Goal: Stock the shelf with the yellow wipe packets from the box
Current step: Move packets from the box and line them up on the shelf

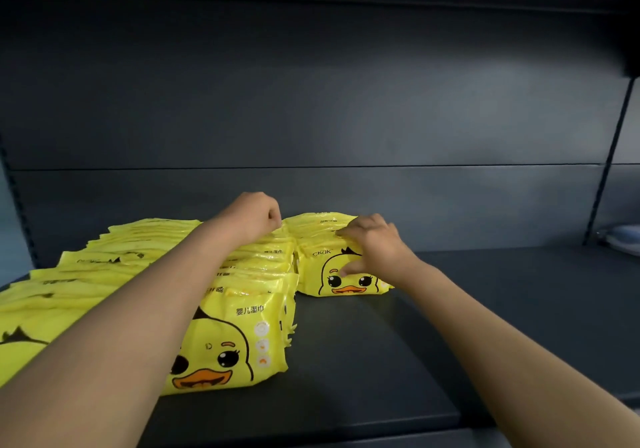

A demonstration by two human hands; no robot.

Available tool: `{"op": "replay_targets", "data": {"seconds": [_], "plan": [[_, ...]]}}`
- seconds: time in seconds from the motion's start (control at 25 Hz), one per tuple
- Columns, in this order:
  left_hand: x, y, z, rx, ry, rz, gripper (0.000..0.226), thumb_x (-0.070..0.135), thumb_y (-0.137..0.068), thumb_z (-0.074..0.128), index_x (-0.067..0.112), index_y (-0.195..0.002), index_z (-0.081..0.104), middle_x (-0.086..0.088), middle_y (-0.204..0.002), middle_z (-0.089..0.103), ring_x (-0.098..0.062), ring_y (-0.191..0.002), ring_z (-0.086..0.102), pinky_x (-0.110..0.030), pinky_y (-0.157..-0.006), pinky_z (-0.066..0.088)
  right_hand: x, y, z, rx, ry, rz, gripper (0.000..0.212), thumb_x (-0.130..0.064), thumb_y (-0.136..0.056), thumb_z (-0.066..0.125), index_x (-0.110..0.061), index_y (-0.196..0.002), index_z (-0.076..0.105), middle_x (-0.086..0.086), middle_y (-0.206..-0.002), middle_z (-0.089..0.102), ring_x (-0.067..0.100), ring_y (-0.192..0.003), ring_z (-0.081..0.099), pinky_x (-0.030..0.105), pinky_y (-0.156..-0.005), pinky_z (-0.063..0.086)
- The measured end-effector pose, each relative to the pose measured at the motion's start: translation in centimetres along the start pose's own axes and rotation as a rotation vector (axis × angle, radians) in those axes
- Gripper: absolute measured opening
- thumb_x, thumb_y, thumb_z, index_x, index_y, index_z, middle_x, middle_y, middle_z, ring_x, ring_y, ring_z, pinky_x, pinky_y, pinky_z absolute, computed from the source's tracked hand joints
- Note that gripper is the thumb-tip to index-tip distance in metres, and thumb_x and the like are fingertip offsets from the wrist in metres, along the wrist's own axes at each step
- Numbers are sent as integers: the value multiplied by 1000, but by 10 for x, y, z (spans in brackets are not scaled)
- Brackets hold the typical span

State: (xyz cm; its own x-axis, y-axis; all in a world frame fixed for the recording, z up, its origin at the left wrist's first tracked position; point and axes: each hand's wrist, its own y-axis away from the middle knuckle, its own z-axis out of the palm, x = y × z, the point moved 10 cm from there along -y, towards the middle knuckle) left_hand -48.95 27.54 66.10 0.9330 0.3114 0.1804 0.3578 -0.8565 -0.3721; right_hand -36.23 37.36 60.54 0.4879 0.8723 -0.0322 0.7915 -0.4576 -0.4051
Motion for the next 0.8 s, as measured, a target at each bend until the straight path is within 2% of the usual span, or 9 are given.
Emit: {"op": "replay_targets", "data": {"seconds": [0.24, 0.44, 0.56, 0.68, 0.8], "plan": [[13, 9, 0, 11, 31, 38, 20, 11, -91, 49, 9, -95, 69, -1, -104, 68, -19, -98, 60, -28, -85, 46, -9, -3, 12, -24, -1, 3, 76, -33, -80, 72, -18, -145, 35, 5, -142, 36, 23, -131, 28, 31, -107, 28], [23, 23, -10, 33, 45, 67, 23, 9, -92, 46, 8, -99, 68, -4, -107, 67, -21, -101, 59, -30, -87, 46, -9, 3, 7, -88, 153, 62, 87, -45, -80, 68, -19, -149, 22, 7, -149, 27, 28, -136, 23, 42, -111, 25], [33, 35, -25, 106, 86, 65, 24, 9, -92, 45, 7, -100, 68, -3, -107, 67, -21, -101, 59, -27, -85, 42, -6, 20, -14, -101, 77, 125, 85, -48, -79, 68, -16, -147, 29, 10, -149, 27, 29, -139, 18, 44, -114, 22], [52, 62, -30, 120, 32, 66, 23, 14, -93, 45, 10, -101, 66, -4, -106, 66, -22, -100, 59, -31, -85, 46, 0, 48, -44, -113, 60, 144, 70, -44, -82, 66, -11, -139, 42, 14, -139, 43, 30, -132, 32, 41, -108, 33], [74, 96, -33, 110, -90, 53, 21, 18, -93, 46, 14, -101, 64, -4, -105, 66, -23, -98, 59, -36, -84, 49, 7, 89, -76, -113, 23, 145, 58, -37, -88, 60, -9, -136, 44, 14, -136, 48, 29, -127, 41, 38, -102, 39]]}}
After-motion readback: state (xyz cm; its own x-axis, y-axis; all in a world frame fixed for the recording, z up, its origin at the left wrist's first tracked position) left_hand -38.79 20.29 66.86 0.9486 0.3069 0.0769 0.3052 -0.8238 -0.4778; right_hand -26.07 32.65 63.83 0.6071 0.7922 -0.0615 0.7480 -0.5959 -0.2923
